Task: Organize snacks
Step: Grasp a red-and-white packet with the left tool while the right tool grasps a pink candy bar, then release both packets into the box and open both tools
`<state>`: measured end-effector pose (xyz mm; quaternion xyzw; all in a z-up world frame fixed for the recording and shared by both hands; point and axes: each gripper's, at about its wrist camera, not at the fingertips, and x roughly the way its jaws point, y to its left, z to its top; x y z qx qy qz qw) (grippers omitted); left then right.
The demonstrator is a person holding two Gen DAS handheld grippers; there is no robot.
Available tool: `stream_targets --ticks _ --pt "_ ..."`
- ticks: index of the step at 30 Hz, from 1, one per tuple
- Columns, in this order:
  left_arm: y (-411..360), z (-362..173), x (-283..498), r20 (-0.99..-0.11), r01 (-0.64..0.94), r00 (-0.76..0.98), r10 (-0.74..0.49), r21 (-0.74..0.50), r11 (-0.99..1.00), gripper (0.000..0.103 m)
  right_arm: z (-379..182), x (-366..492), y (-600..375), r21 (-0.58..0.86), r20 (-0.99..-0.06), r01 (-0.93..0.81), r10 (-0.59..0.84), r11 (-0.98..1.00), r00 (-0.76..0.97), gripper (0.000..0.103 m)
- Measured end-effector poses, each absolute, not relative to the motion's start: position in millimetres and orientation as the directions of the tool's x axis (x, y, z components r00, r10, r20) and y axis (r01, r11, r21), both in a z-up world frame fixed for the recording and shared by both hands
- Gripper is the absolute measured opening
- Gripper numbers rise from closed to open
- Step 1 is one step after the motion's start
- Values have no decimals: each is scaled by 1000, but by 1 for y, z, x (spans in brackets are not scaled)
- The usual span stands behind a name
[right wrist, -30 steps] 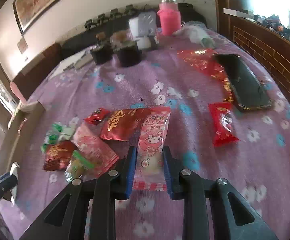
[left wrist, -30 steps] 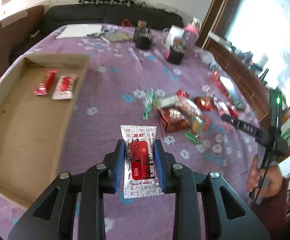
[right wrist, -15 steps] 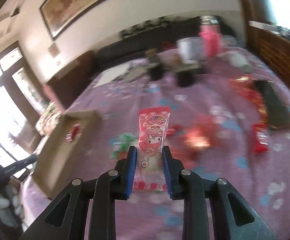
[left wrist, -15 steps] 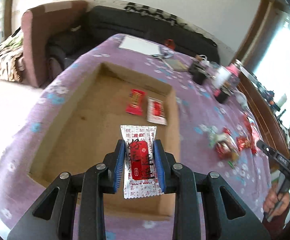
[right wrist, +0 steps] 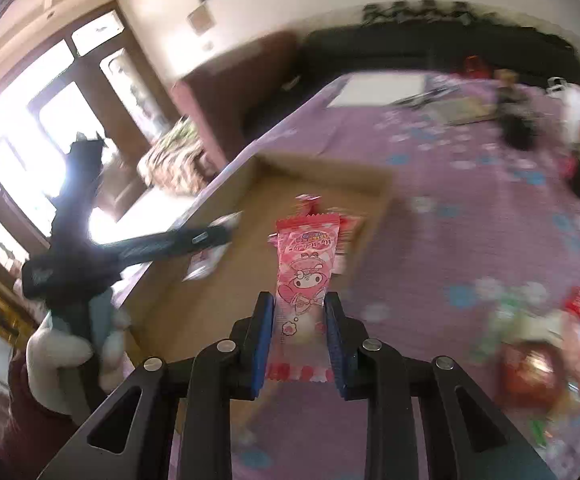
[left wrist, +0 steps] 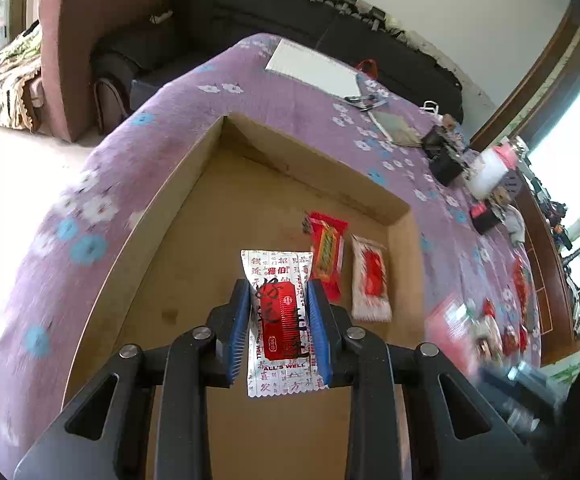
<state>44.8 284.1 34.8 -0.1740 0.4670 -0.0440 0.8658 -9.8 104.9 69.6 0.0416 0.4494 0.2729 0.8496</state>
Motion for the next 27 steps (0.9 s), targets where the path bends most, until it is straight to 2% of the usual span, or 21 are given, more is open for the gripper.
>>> stream_targets --ticks 8,11,12,15,19,22,27 --pt "293 14 86 -824 -132 529 -200 -314 940 27 30 19 157 301 -802 -443 476 845 362 26" --pt "294 14 87 -816 -128 536 -216 -331 935 32 23 23 159 302 -808 -436 471 848 355 26" --pt "295 14 87 -816 -129 536 -216 -332 934 35 22 24 159 302 -808 -435 470 848 356 28" --pt "298 16 81 -803 -137 554 -219 -347 928 54 20 26 157 304 -803 -424 469 853 368 31" --pt "301 16 70 -792 -168 575 -202 -356 919 54 30 14 152 302 -784 -442 484 845 390 45" --pt "303 14 60 -802 -211 572 -172 -346 914 54 42 2 144 291 -755 -453 493 843 433 50" --pt "306 13 41 -787 -251 591 -177 -388 887 54 57 -16 117 287 -727 -441 493 851 479 50"
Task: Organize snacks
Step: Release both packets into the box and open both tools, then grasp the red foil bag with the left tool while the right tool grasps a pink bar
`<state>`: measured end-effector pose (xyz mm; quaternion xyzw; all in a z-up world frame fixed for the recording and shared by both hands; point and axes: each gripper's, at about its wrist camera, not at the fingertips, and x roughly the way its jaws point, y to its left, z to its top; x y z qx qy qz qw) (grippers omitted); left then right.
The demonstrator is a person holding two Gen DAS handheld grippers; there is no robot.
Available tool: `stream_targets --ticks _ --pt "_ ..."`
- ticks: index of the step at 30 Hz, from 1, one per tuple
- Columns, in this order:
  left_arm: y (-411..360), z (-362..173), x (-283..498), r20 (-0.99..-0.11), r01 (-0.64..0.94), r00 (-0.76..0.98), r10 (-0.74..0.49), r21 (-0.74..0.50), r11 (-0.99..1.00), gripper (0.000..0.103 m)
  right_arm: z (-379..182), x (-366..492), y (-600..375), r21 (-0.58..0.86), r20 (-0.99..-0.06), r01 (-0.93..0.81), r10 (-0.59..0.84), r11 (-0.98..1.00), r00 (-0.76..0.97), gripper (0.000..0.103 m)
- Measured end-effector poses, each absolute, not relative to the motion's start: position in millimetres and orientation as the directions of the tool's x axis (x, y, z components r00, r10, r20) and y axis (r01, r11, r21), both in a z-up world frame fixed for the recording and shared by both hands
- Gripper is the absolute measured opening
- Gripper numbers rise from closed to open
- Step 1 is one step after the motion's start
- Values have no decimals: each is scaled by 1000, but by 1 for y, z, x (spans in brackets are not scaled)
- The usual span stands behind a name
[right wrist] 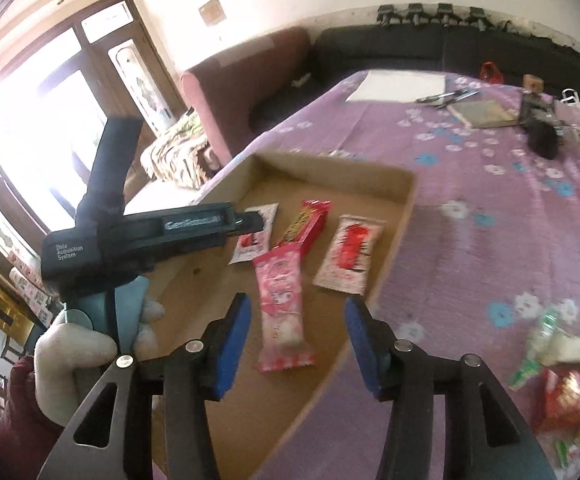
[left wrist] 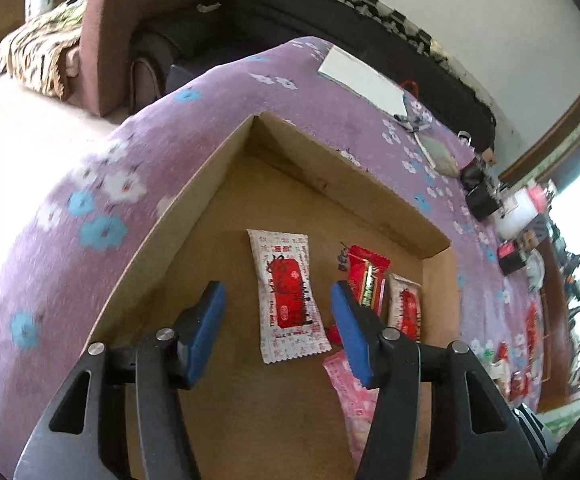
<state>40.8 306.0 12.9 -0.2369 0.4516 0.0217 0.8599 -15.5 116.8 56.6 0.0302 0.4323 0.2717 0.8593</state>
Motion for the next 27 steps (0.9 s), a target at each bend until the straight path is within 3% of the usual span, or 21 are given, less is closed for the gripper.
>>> stream_targets --ticks 4,8,11,14,19,22,27 --pt "313 18 30 -755 -264 621 -210 -453 851 54 65 -28 80 305 -705 -399 487 865 516 50" --pt "310 56 8 -689 -235 701 -180 -463 855 54 70 -35 27 294 -689 -339 444 894 573 51" --pt "289 87 -10 -643 -173 745 -178 -444 879 55 72 -34 -25 271 -681 -253 371 929 631 58" --pt "258 106 -28 -605 -90 760 -238 -460 883 66 68 -30 -80 277 -684 -132 292 952 669 58" --pt "192 103 -41 -620 45 704 -346 -447 893 67 53 -13 -135 296 -704 -26 237 955 669 57" --pt "158 93 -39 -648 94 654 -390 -443 892 67 42 -8 -136 297 -724 -44 254 954 642 47" --pt "123 74 -39 -692 131 596 -407 -417 900 67 21 -1 -122 245 -759 -106 259 964 597 47"
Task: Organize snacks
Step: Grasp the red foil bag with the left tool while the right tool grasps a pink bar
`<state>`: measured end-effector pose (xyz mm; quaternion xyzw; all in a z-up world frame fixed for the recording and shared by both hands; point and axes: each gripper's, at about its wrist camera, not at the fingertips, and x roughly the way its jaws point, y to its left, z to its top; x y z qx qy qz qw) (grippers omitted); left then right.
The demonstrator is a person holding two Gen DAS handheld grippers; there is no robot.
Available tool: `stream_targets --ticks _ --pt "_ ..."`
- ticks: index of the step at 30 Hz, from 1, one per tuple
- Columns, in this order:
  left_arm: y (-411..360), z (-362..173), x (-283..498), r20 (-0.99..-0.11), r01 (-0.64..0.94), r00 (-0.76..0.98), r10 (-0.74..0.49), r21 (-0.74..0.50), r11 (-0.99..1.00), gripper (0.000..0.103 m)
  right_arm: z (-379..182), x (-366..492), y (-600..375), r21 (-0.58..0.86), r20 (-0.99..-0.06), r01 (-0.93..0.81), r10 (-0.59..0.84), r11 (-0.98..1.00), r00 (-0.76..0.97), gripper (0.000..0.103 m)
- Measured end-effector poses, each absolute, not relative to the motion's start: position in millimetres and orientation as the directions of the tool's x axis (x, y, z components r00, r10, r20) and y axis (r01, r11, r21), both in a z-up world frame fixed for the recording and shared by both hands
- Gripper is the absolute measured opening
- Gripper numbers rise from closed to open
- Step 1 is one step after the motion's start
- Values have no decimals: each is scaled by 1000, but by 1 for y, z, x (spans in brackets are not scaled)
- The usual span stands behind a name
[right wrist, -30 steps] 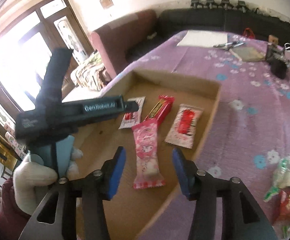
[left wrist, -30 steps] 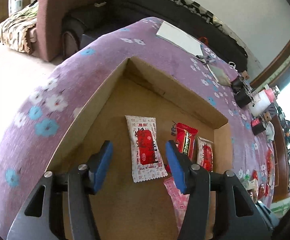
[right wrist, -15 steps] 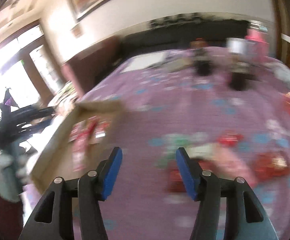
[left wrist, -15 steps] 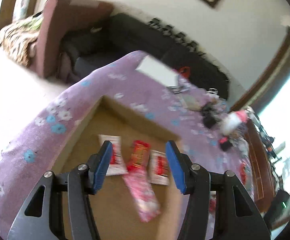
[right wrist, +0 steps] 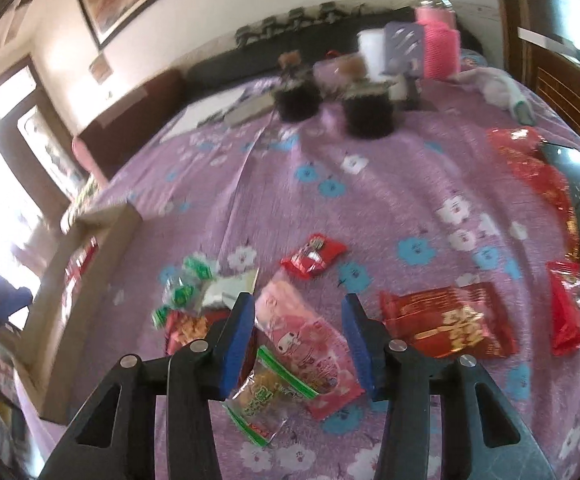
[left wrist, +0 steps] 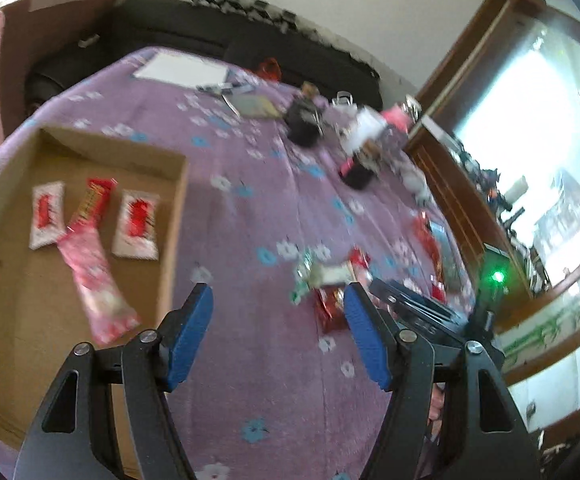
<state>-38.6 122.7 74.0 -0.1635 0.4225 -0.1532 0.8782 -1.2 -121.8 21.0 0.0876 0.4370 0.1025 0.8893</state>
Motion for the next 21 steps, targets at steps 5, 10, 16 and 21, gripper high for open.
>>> stream_targets --ticks 5,10,16,21 --pt "103 59 -37 -718 133 560 -413 -414 901 67 11 -6 -115 224 -773 -122 253 967 582 39" --pt "88 49 -35 -737 140 533 -415 -407 903 67 12 -24 -110 306 -796 -156 343 939 498 33" --pt "62 35 -28 -770 160 495 -402 -373 914 67 13 -47 -113 258 -802 -167 308 951 512 33" --pt "37 16 -20 -788 219 471 -396 -330 918 67 14 -46 -134 215 -799 -81 223 973 559 35"
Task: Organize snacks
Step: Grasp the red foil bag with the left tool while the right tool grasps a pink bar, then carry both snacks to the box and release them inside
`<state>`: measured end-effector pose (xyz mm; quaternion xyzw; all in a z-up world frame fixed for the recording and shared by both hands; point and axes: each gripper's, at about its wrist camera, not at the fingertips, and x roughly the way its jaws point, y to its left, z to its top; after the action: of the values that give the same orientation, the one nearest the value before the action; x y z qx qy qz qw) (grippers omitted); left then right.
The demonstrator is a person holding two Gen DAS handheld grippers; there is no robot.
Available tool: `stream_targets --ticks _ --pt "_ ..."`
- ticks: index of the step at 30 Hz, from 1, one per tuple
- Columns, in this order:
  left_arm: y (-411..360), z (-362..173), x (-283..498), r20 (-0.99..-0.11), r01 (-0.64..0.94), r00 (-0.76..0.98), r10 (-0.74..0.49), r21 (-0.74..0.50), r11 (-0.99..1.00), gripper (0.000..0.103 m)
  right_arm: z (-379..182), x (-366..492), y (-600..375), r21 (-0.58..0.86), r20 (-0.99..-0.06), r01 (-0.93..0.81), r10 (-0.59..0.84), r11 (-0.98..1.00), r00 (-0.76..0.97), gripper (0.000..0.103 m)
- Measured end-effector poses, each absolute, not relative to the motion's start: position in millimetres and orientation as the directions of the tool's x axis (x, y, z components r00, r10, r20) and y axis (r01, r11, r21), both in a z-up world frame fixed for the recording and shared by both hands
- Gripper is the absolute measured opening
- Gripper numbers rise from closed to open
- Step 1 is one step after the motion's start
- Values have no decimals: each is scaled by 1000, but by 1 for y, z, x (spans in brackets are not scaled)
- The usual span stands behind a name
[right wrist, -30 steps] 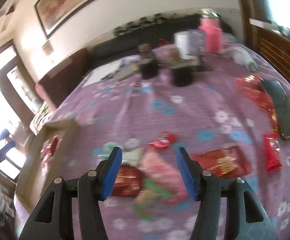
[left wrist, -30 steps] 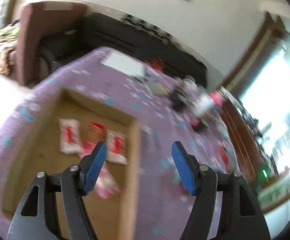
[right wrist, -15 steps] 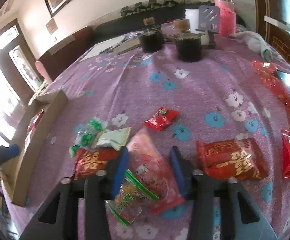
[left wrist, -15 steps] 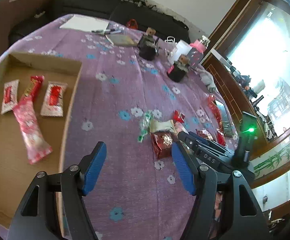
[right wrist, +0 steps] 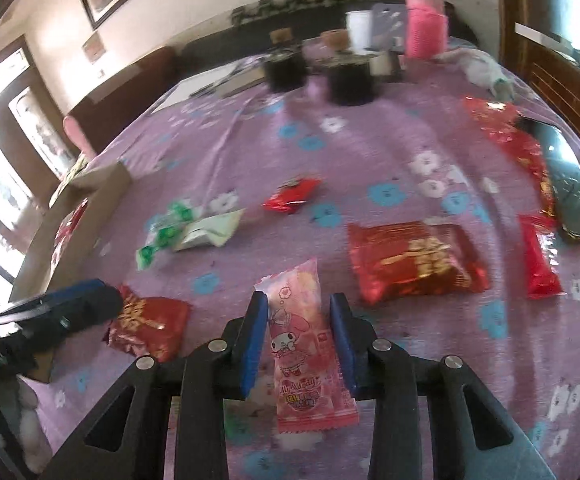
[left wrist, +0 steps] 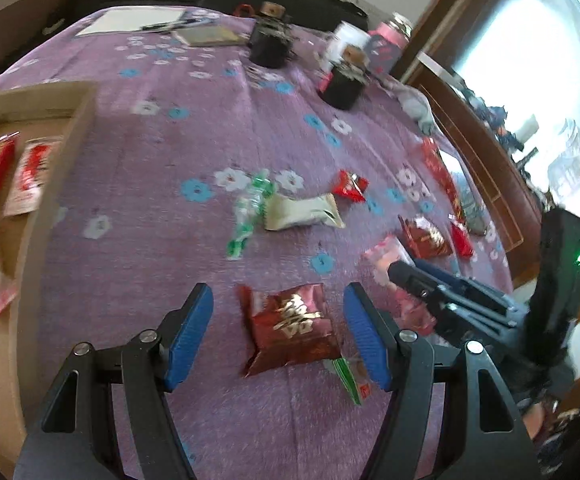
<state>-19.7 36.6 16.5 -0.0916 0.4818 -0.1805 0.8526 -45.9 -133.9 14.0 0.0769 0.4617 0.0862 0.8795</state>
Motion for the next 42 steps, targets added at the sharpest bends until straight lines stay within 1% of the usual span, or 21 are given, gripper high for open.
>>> stream_targets --ticks 4,6,11,12,13,17,18,19,21,22,24,26,29,31,35,38,42 --pt "17 10 -23 -798 337 504 -332 -173 926 67 13 -45 -141 244 -795 -82 248 966 554 36" --pt "14 7 -26 -803 378 510 -309 -113 919 67 12 -44 -142 260 -794 -86 263 962 548 37" --pt "11 5 -29 -799 453 501 -331 -84 888 68 11 -44 -139 262 -796 -91 268 961 543 40" --pt "8 3 -32 -798 475 503 -332 -66 878 73 12 -45 -138 261 -794 -96 270 961 544 43" --pt "5 2 -34 -797 487 506 -330 -52 872 76 11 -45 -137 263 -793 -101 275 959 544 46" --pt "-4 1 -37 -804 488 523 -283 10 873 76 11 -48 -133 255 -790 -112 274 960 549 48" --pt "-4 1 -37 -806 479 523 -278 9 878 72 11 -48 -131 245 -790 -114 267 963 552 48" --pt "-4 2 -37 -804 468 531 -267 15 884 62 11 -49 -130 236 -791 -117 261 965 554 48" --pt "-2 4 -38 -808 444 530 -257 6 896 59 10 -51 -125 206 -792 -125 241 970 561 47" --pt "0 4 -39 -807 436 531 -259 -2 900 57 10 -52 -123 186 -794 -127 226 974 565 43" --pt "6 6 -42 -802 419 530 -274 -33 907 53 10 -52 -121 146 -796 -119 188 982 575 30" --pt "17 12 -47 -789 400 530 -312 -93 912 53 10 -52 -125 168 -791 -113 202 979 578 29" --pt "34 28 -57 -754 374 555 -351 -151 915 53 12 -52 -134 195 -776 -88 209 977 595 28" --pt "48 39 -64 -726 361 570 -385 -199 911 53 18 -54 -140 237 -750 -88 239 968 617 28" --pt "88 58 -81 -668 316 610 -427 -289 904 53 27 -59 -145 269 -703 -91 260 959 661 28" --pt "124 67 -92 -644 267 639 -421 -328 906 53 31 -61 -147 278 -685 -93 265 956 679 28" --pt "174 73 -105 -632 171 694 -344 -319 932 54 33 -60 -146 291 -672 -108 283 951 685 28"
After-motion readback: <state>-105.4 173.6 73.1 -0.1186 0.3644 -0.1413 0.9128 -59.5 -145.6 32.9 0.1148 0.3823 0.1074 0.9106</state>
